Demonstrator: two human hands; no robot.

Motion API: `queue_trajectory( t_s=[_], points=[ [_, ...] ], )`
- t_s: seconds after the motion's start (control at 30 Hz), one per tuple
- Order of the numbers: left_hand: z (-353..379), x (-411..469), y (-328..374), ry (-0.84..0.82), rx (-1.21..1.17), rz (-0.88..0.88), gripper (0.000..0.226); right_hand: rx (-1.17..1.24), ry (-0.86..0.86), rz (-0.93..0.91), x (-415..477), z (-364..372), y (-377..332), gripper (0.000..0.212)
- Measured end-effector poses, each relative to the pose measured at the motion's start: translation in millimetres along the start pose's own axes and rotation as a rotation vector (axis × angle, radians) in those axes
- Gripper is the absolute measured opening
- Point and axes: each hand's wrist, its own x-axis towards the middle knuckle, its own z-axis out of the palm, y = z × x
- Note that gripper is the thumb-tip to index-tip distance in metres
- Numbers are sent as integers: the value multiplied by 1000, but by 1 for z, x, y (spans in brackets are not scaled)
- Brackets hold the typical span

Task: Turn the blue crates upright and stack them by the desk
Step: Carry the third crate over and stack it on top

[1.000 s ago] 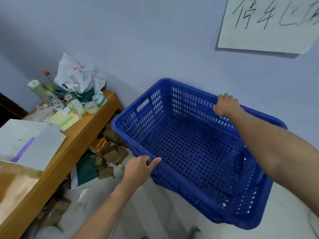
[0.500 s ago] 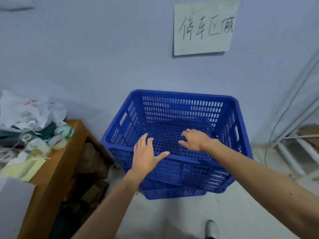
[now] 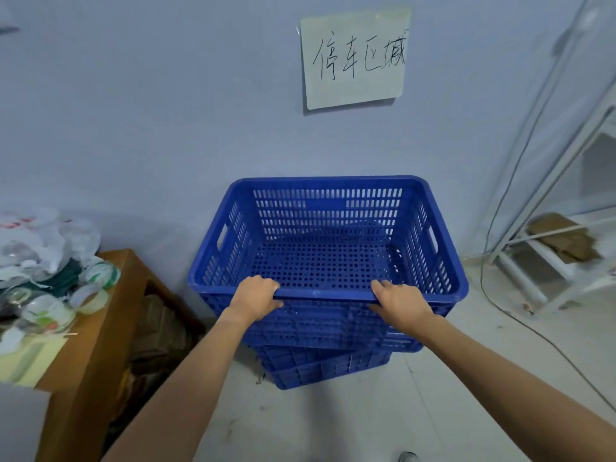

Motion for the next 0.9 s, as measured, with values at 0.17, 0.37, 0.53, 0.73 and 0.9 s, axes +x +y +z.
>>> queue_trajectory(
  t_s=[0.17,0.37,0.53,0.73,0.9],
  points=[
    [3,9,-4,-19,135,-34,34,-9,22,-52,5,4,6,33],
    [6,16,2,14,171,-90,37,-24,19,-111,20,1,19,38],
    [2,23,14,45,125,-172,34,-56,17,-137,43,-5,37,38],
    [-5,38,28,41,81,-267,30,-93,35,-142,71,-9,55,41],
    [-8,56,34,54,87,-277,30,-77,29,-145,96,-9,73,44]
  ],
)
